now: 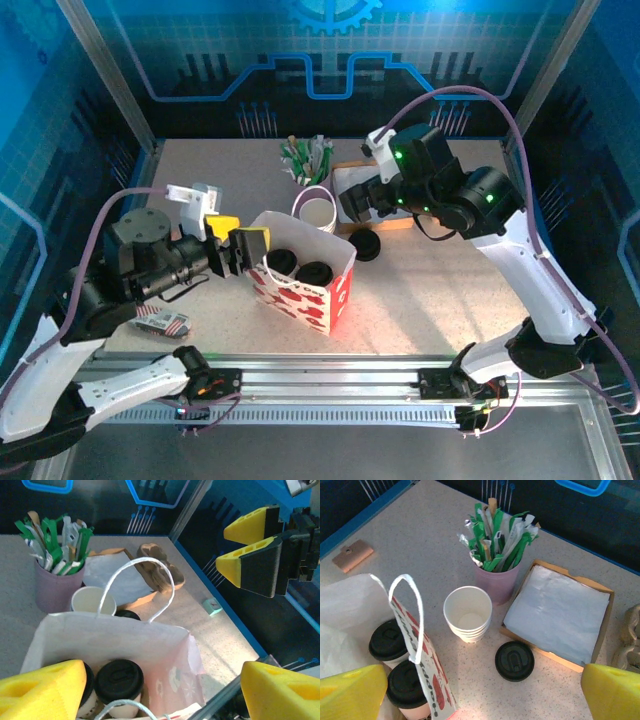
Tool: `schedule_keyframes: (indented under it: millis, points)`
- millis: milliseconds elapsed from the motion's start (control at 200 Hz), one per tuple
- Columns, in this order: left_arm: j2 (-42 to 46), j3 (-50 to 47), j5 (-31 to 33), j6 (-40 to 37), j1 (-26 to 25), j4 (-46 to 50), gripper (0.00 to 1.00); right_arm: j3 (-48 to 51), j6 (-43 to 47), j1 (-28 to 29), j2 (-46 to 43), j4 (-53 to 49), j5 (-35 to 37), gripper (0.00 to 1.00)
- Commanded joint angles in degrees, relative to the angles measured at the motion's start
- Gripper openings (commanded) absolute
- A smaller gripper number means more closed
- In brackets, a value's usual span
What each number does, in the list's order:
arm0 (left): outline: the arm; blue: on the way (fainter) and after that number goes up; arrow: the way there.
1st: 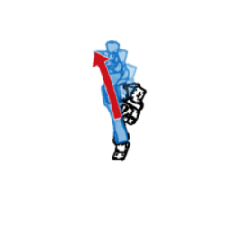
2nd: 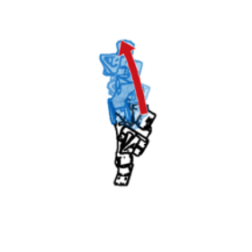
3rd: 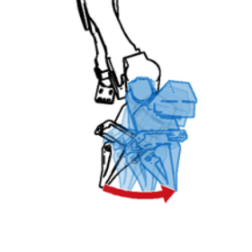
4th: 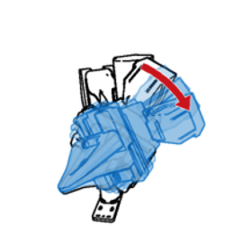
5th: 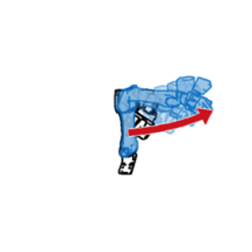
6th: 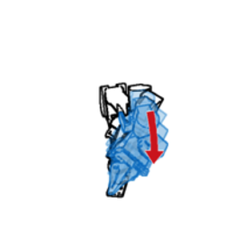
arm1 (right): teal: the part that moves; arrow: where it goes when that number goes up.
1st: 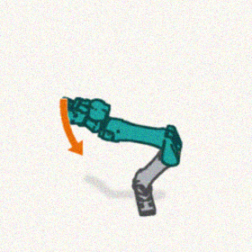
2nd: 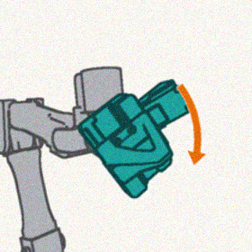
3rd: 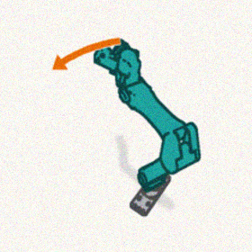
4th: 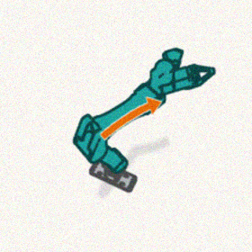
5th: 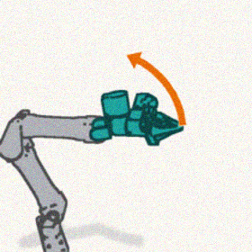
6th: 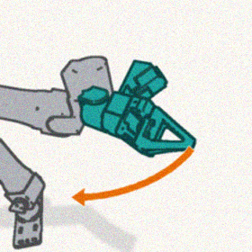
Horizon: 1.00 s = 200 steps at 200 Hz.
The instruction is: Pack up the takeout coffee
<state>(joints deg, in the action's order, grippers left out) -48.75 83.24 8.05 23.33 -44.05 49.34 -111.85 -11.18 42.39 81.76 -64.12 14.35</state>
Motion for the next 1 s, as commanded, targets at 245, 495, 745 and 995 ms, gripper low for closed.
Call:
schedule_keyframes:
  millis: [245, 495, 745, 995]
  points:
    - [-4.37, 5.2, 6.71, -7.39, 1.69, 0.72, 0.94, 7.29, -2.79, -4.96, -3.43, 8.13, -3.17, 1.0]
    - [-6.69, 6.05, 2.3, -8.55, 10.05, -2.59, 0.97, 9.76, -3.6, -7.6, -3.52, 11.29, -4.52, 1.0]
    - [-11.51, 7.64, -7.09, -7.73, 20.2, -5.61, 0.95, 10.99, -4.18, -10.44, -2.19, 15.04, -6.69, 1.0]
    - [-20.68, 12.73, -14.45, -5.5, 25.59, -7.38, 0.82, 11.83, -4.9, -12.17, -0.01, 18.85, -8.88, 0.98]
